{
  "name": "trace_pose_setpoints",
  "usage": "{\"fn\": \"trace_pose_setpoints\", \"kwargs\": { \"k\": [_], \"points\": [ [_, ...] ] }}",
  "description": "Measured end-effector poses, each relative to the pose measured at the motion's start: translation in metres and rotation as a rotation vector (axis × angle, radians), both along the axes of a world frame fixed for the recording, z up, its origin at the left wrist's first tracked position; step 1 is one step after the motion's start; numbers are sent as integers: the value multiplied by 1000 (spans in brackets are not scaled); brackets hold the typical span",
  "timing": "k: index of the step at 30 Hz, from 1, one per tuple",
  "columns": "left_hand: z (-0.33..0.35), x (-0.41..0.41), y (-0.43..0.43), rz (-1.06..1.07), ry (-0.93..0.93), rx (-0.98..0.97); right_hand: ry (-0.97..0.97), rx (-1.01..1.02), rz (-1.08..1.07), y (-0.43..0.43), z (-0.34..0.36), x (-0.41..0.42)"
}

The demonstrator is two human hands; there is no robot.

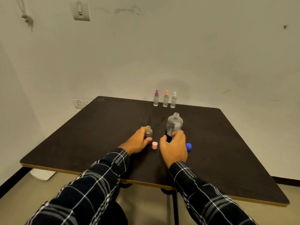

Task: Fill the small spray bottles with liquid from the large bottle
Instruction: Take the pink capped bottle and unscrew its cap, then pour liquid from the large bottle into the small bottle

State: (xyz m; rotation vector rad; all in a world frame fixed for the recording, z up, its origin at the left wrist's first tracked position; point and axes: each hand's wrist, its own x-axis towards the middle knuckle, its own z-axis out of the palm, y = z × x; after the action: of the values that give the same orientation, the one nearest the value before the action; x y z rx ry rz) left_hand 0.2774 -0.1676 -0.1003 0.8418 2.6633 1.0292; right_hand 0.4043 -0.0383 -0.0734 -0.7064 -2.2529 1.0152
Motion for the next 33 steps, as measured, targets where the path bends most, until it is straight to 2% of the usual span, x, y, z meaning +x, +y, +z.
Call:
{"fn": "trace_pose_setpoints", "kwargs": {
  "k": [2, 5, 10, 13, 18, 23, 33],
  "points": [
    [3, 0, 0, 4, -15, -12, 95, -18, -122, 9, 2, -3],
    [3, 0, 1, 12, -17, -3, 16, 26, -192, 16, 0, -15],
    [0, 0, 3, 23, -4, 4, -66, -312, -39, 21, 1, -35],
    [1, 0, 3, 23, -7, 3, -8, -336, -28, 23, -2, -41],
    [0, 1, 3, 38, 18, -10, 55, -214, 64, 29, -2, -45],
    [1, 3, 2, 52, 52, -19, -53, 22, 174, 27, 5, -49],
    [9, 4, 1, 5, 35, -66, -281, 383, 162, 38, 3, -49]
  ]
}}
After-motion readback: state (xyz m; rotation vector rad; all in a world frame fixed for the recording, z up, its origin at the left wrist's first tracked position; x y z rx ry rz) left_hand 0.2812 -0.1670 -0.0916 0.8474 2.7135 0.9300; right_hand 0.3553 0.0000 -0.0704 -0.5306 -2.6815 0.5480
